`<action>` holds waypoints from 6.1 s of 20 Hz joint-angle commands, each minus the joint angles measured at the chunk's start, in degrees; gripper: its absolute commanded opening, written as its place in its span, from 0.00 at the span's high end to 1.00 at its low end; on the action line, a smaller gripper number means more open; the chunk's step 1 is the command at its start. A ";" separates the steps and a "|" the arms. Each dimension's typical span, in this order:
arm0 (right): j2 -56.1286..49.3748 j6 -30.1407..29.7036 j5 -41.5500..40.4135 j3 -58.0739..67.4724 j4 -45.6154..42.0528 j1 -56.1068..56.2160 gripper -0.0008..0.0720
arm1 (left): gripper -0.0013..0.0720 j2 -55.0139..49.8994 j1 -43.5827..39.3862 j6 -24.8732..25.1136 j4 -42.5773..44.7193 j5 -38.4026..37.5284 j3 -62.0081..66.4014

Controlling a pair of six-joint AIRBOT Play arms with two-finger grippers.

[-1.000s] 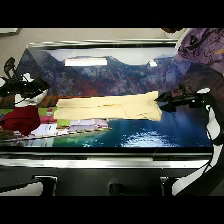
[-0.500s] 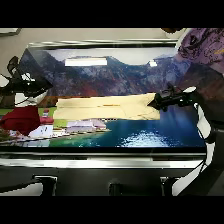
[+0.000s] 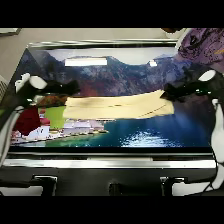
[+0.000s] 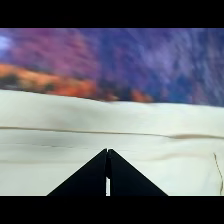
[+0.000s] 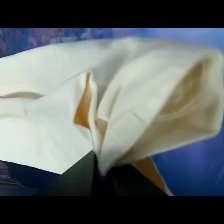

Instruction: Fold the clothes and pants, and hang the long-sleeved shirts on hangers.

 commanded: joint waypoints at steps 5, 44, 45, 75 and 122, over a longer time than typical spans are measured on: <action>13.38 6.62 5.33 0.22 -9.79 0.02 0.95 | 0.96 -16.06 -20.31 0.02 -11.41 7.32 9.84; 2.89 16.15 -6.73 10.75 -2.73 30.23 0.95 | 0.96 -14.95 -4.48 -10.12 12.52 -28.44 38.07; 1.57 16.87 -8.07 10.73 -2.60 31.58 0.95 | 0.96 -13.64 -2.93 -10.12 13.44 -29.14 38.07; 0.59 4.70 -8.66 10.73 15.56 15.47 0.23 | 0.96 -8.81 7.02 -10.12 13.60 -32.41 38.07; -13.44 20.15 -8.20 29.33 25.90 -5.22 0.95 | 0.96 -8.94 6.99 -10.12 14.21 -33.90 38.05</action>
